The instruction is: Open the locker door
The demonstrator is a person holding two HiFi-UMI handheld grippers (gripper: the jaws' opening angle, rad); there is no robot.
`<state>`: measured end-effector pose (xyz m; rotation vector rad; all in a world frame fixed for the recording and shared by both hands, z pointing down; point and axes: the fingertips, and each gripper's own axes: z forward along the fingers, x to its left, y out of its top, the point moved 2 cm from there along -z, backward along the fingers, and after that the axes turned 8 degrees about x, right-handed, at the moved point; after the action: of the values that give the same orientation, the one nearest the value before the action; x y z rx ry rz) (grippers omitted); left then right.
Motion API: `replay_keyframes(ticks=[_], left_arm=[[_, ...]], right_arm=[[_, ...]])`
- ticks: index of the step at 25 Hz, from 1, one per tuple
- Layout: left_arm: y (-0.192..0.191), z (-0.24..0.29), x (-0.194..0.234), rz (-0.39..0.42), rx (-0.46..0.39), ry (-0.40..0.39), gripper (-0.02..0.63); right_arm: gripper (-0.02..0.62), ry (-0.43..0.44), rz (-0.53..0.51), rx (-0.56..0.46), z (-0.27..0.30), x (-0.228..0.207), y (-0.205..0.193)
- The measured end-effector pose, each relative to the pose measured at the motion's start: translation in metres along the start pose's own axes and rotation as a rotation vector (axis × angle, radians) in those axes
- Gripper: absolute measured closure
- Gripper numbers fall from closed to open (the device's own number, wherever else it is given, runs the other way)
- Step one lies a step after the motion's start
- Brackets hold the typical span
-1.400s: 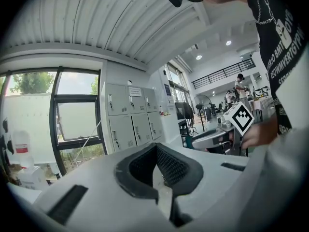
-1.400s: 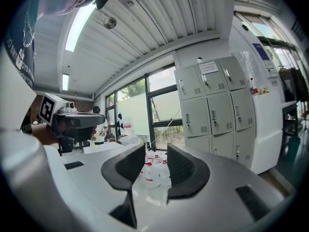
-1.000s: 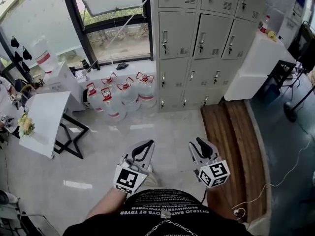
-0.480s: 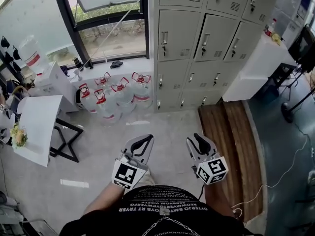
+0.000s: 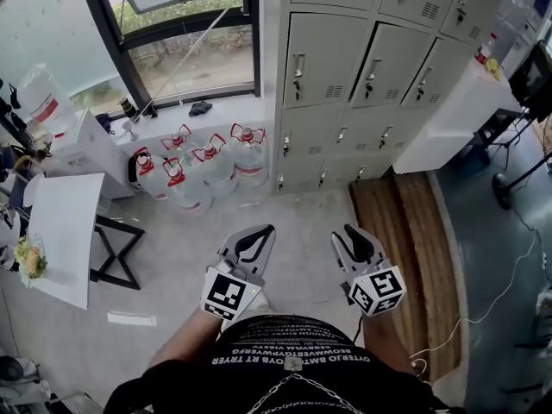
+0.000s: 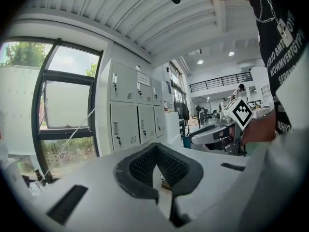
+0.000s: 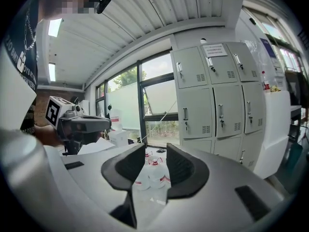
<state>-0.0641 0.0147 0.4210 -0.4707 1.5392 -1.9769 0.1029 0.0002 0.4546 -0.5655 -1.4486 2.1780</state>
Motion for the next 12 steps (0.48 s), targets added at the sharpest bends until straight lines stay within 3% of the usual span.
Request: replay_keyframes(ticks=[12], left_arm=[[-0.007,-0.001,0.089,-0.012,-0.052,0.001,0.612]], right_arm=[[0.468,-0.043,-0.051,-0.040,0.062,0.022,0.048]])
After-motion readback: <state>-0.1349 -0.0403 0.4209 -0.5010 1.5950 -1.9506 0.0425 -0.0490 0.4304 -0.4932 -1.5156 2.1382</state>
